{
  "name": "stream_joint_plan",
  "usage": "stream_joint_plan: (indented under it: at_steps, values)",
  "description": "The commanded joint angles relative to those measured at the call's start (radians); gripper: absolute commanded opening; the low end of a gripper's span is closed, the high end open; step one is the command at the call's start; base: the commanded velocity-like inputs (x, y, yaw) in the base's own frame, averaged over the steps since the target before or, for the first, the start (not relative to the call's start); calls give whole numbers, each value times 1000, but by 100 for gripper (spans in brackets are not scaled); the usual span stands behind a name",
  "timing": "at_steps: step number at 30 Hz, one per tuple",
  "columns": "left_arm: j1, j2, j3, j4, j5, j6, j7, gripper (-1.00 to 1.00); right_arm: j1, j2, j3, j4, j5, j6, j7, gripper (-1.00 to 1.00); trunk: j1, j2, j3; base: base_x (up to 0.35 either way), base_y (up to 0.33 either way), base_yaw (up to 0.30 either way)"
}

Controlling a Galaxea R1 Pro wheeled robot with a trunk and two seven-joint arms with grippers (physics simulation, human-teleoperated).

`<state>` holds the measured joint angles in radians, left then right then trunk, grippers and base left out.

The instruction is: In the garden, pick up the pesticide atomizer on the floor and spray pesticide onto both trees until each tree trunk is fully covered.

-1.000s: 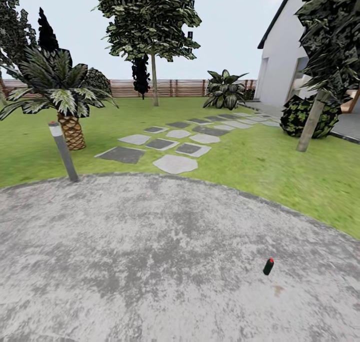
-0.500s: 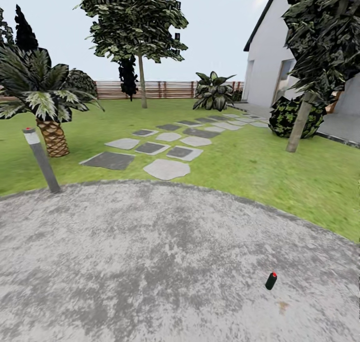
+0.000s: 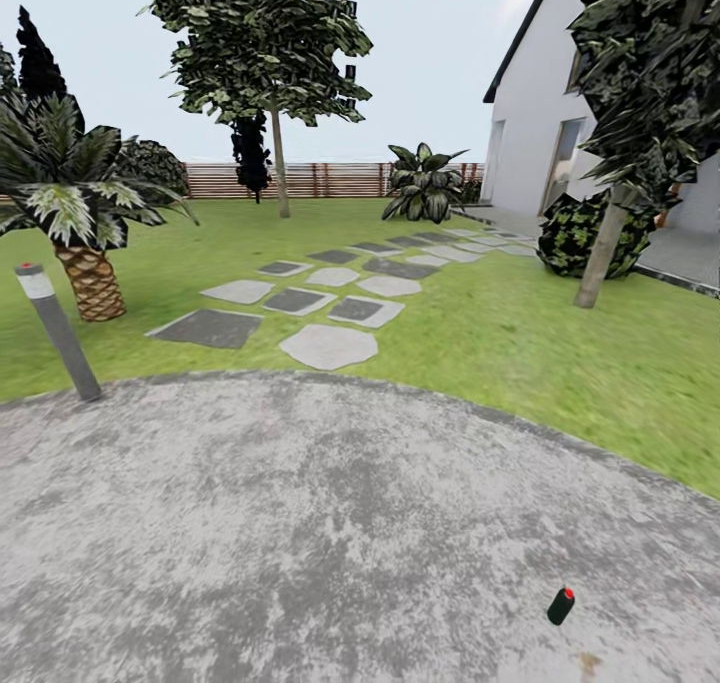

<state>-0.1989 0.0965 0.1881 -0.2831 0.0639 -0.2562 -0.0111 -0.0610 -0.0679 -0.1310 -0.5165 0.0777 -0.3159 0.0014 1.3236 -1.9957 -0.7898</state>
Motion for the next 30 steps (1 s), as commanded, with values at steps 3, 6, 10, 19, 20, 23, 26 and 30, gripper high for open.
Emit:
stream_joint_plan:
  at_steps: [3, 6, 10, 19, 20, 23, 26, 30]
  values:
    - [-1, 0, -1, 1, 7, -3, -1, 100, -1, 0, -4, 0, 8, -3, 0, 100, 0, 0, 0, 313, 0, -79]
    - [-1, 0, 0, 1, 7, -3, -1, 100, -1, 0, -4, 0, 8, -3, 0, 100, 0, 0, 2, 252, 0, -94]
    - [0, 0, 0, 1, 7, -3, -1, 100, -1, 0, -4, 0, 8, -3, 0, 100, 0, 0, 4, 99, 0, -91]
    - [-1, 0, 1, 1, 8, -3, -1, 100, -1, 1, -4, -2, 8, -3, 0, 100, 0, 0, 4, 7, 0, -14]
    - [-1, 0, 1, 1, 8, -3, -1, 100, -1, 1, -4, -2, 8, -3, 0, 100, 0, 0, 4, 0, 0, 0]
    - [-1, 0, 1, 1, 8, -3, -1, 100, -1, 1, -4, -1, 8, -3, 0, 100, 0, 0, 4, 174, 0, 0]
    - [0, 0, 1, 1, 7, -3, -1, 100, -2, 0, -4, 0, 8, -3, 0, 100, 0, 0, 4, 333, 0, 0]
    - [-1, 0, 1, 1, 7, -3, -1, 100, -1, 0, -4, 0, 8, -3, 0, 100, 0, 0, 4, 337, 0, 0]
